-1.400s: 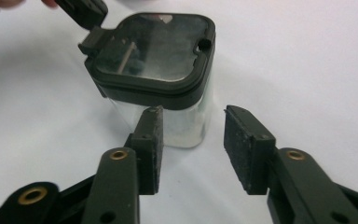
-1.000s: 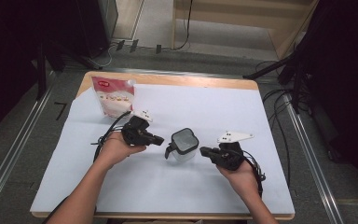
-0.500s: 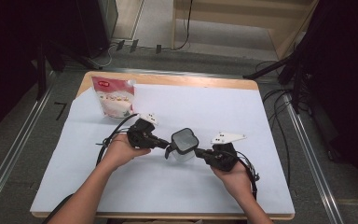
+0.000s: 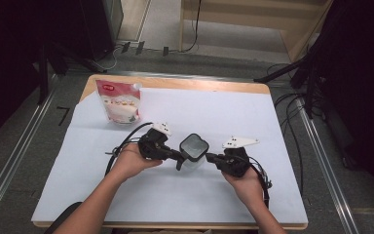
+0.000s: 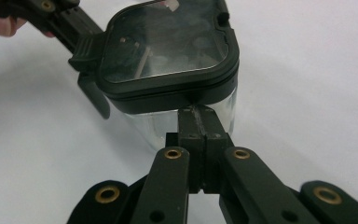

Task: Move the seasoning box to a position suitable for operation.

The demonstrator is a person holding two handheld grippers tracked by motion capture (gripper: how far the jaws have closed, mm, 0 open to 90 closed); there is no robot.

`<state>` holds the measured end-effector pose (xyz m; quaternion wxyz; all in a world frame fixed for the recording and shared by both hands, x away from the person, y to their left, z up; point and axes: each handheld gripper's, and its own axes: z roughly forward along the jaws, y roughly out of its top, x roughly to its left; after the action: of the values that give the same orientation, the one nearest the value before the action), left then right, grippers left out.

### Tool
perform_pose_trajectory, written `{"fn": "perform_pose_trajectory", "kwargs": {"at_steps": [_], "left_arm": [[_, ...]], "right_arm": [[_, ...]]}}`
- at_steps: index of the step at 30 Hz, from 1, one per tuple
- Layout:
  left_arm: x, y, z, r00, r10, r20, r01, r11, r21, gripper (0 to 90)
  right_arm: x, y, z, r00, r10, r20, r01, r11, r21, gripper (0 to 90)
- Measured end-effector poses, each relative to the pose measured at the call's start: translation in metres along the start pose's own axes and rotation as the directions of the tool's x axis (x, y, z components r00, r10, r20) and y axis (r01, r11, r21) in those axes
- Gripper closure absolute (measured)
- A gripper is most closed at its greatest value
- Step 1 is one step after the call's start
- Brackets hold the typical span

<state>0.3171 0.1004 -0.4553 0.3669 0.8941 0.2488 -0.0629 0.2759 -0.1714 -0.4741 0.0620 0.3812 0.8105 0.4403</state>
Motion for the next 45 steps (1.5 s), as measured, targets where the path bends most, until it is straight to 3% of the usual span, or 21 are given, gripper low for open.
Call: {"fn": "perform_pose_trajectory", "kwargs": {"at_steps": [7, 12, 26, 33, 41, 45], "left_arm": [[-0.010, 0.003, 0.006, 0.9998, 0.018, 0.004, -0.018, 0.9998, 0.000, 90.0], [-0.015, 0.006, 0.012, 0.9993, 0.013, 0.035, -0.012, 0.9998, -0.015, 90.0], [-0.028, 0.013, 0.026, 0.9996, 0.026, 0.013, -0.025, 0.9982, -0.054, 90.0], [-0.030, 0.018, 0.037, 0.9977, 0.042, 0.054, -0.039, 0.9976, -0.057, 90.0], [-0.031, 0.014, 0.025, 0.9970, 0.051, 0.058, -0.050, 0.9984, -0.027, 88.8], [-0.026, 0.011, 0.012, 0.9978, 0.039, 0.054, -0.038, 0.9989, -0.028, 81.5]], "right_arm": [[-0.004, 0.001, 0.000, 0.9990, -0.005, 0.043, 0.006, 1.000, -0.007, 90.0], [-0.008, 0.002, 0.003, 0.9979, 0.008, 0.065, -0.008, 1.000, -0.009, 90.0], [-0.021, 0.011, 0.011, 0.9954, 0.018, 0.094, -0.016, 1.000, -0.022, 90.0], [-0.024, 0.012, 0.014, 0.9937, 0.023, 0.110, -0.022, 1.000, -0.015, 90.0], [-0.025, 0.011, 0.004, 0.9942, 0.032, 0.103, -0.029, 0.999, -0.033, 90.0], [-0.023, 0.010, 0.000, 0.9950, 0.026, 0.096, -0.023, 0.999, -0.032, 90.0]]}}
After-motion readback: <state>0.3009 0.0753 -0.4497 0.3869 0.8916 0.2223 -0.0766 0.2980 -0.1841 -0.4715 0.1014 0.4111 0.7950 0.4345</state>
